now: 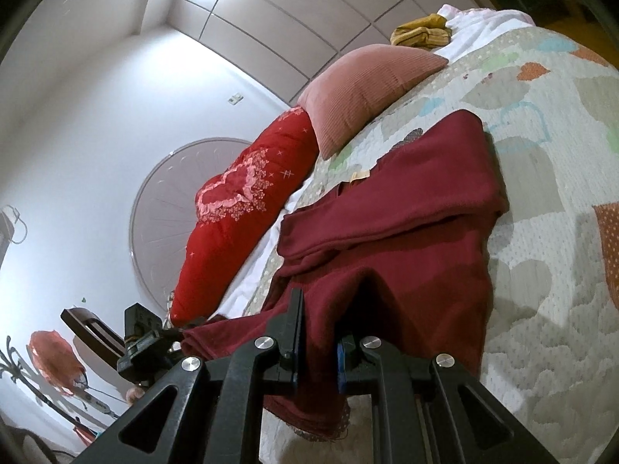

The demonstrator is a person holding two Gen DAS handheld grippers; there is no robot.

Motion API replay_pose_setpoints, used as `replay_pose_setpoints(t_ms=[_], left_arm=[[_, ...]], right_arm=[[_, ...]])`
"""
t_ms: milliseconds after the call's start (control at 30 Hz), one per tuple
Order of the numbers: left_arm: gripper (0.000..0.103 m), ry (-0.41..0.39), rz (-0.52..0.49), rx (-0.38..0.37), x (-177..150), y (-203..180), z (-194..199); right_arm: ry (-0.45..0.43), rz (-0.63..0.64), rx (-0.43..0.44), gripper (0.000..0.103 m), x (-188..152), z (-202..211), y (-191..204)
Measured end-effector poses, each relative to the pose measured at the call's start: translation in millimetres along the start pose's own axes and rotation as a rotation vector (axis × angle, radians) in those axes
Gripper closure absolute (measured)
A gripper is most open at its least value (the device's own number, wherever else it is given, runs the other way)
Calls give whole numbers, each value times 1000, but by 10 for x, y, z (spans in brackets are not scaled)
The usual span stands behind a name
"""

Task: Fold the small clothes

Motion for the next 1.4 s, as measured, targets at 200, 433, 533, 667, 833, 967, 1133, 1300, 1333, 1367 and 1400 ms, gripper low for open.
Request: replay_pose_setpoints(t_ms=[200, 433, 533, 667, 833, 967, 1133, 1300, 1333, 1367, 1400], left_arm=[[24, 18, -92, -45, -37, -142, -61], [24, 116, -308, 33, -194, -204, -427], [24, 139, -368, 51, -215, -242, -611], [24, 168, -395, 37, -222, -298, -796], [51, 214, -479, 67, -285, -343, -979], [90, 217, -497, 109, -309, -334, -1015], [95, 118, -500, 124, -145, -412, -853], [96, 26, -483, 142, 167, -512, -796], [96, 8, -482, 148, 232, -532, -810], [96, -7, -481, 152, 295, -549, -818], [96, -23, -480, 156, 376, -571, -834]], right_arm=[[17, -6, -13, 91, -57, -8, -28], [22, -9, -13, 91, -56, -30, -51], [24, -13, -15, 91, -62, -45, -62], [28, -19, -22, 91, -62, -49, -87], [27, -26, -27, 91, -63, -26, -116], [14, -28, -38, 91, -67, -16, -128], [2, 0, -51, 91, -28, -14, -75], [-27, 21, -45, 91, 151, -65, -9], [-40, 19, -43, 91, 208, -83, -8], [-55, 10, -38, 91, 287, -117, -13], [-63, 3, -35, 91, 332, -141, -17]])
Point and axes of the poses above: each gripper's, at about its wrist camera, not at the fingertips, and z roughly against the way its jaws point, y to its left, x to its top, the point moved 4 cm from there along -z, roughly the way its jaws point, and after that the axes turned 10 degrees about -y, right-handed, at the moved point
